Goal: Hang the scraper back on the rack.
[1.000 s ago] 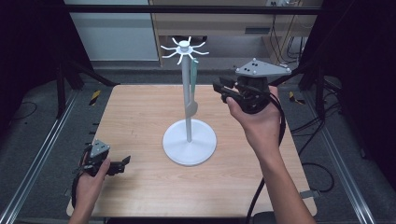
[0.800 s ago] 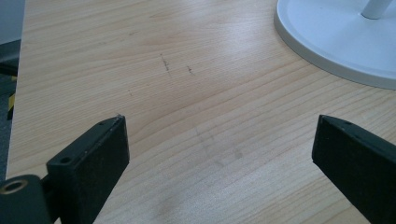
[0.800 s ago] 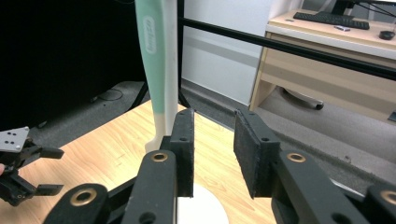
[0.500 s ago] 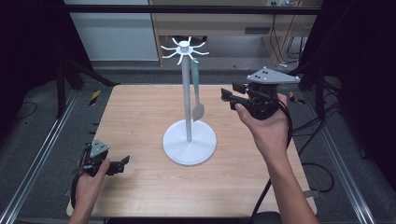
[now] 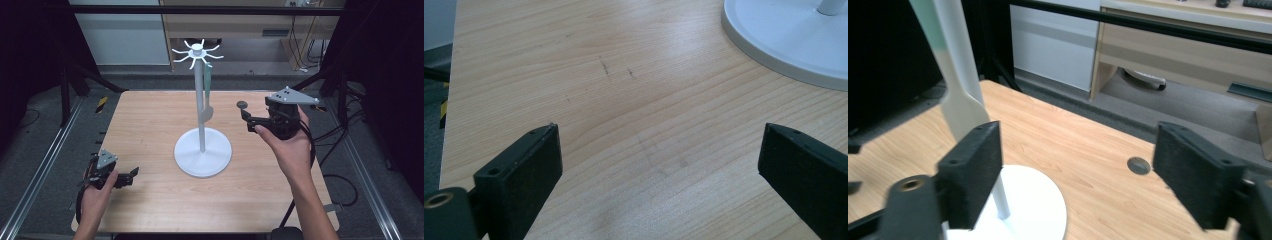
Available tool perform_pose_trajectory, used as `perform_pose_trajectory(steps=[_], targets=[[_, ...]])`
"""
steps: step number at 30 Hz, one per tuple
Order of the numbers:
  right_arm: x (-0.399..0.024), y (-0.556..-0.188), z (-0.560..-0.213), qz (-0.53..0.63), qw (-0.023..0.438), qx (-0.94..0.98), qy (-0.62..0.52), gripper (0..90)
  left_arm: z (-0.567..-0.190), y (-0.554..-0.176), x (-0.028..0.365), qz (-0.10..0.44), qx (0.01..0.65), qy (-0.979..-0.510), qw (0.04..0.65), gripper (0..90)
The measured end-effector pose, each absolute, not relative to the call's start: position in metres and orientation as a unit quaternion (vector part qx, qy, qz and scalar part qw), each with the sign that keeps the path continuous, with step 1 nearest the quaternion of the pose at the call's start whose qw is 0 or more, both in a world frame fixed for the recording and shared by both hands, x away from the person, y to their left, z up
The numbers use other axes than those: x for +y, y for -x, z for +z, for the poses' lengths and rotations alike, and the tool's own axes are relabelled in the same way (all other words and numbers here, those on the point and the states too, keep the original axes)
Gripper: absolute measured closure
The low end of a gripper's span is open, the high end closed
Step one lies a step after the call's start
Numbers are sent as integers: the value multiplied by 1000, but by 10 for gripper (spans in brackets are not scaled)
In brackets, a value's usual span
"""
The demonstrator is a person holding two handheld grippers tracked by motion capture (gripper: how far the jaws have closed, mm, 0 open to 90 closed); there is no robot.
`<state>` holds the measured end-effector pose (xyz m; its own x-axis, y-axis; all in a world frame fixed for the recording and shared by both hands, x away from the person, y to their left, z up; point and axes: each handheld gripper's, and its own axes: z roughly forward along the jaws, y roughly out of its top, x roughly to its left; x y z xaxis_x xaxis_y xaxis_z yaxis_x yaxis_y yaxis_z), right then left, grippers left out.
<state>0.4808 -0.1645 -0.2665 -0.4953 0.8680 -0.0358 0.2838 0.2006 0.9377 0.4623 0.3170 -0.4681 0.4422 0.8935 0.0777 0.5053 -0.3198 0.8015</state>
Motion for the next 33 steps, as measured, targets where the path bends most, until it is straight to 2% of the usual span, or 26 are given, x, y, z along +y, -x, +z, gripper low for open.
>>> perform_pose_trajectory(steps=[6,16,23,33], targets=[[-174,-475,-298,494,300,702,-416,106,-468,-461,317,270,454,-768,361,36],[-185,-465,-348,506,281,695,-426,69,-468,-459,318,274,458,-765,360,36],[-183,-465,-386,507,262,696,-436,83,-466,-456,319,284,457,-763,358,36],[-199,-477,-432,440,270,694,-502,120,-467,-460,318,286,455,-765,355,36]])
